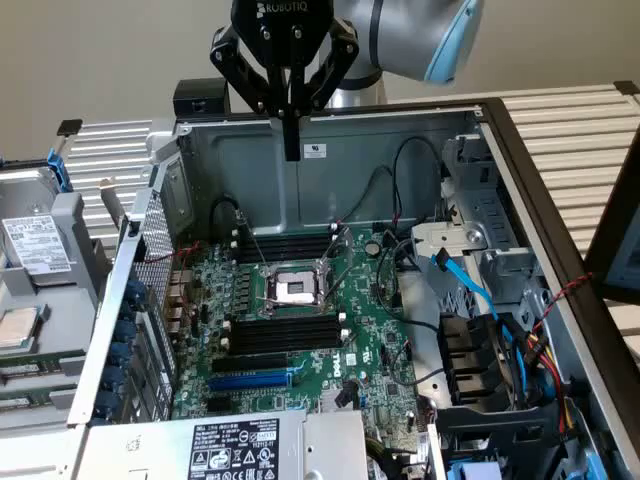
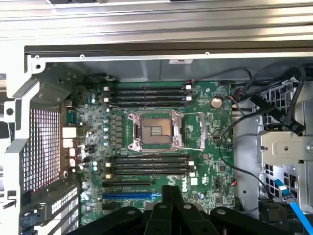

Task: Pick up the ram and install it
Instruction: 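Reach for the ram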

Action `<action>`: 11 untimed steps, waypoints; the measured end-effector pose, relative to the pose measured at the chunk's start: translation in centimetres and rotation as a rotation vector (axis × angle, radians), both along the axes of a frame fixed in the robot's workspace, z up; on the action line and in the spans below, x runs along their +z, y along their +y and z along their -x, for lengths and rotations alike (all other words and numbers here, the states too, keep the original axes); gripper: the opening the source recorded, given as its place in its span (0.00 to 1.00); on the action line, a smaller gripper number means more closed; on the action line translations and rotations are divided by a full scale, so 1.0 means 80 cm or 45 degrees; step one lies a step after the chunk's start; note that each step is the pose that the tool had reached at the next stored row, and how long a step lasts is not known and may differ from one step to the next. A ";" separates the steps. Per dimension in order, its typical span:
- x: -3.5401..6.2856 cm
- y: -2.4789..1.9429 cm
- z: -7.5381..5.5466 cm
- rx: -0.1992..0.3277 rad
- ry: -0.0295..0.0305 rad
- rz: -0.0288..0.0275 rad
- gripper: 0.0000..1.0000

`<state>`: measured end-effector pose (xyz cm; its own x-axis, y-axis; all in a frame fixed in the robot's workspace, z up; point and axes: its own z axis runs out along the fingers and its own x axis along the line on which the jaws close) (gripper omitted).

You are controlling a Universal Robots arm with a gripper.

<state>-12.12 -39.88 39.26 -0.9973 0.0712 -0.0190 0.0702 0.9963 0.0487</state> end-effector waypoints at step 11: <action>0.000 0.0000 0.001 0.000 -0.0076 0.0001 0.11</action>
<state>-12.20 -39.88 39.26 -0.9972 0.0710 -0.0250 0.0698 0.9964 0.0491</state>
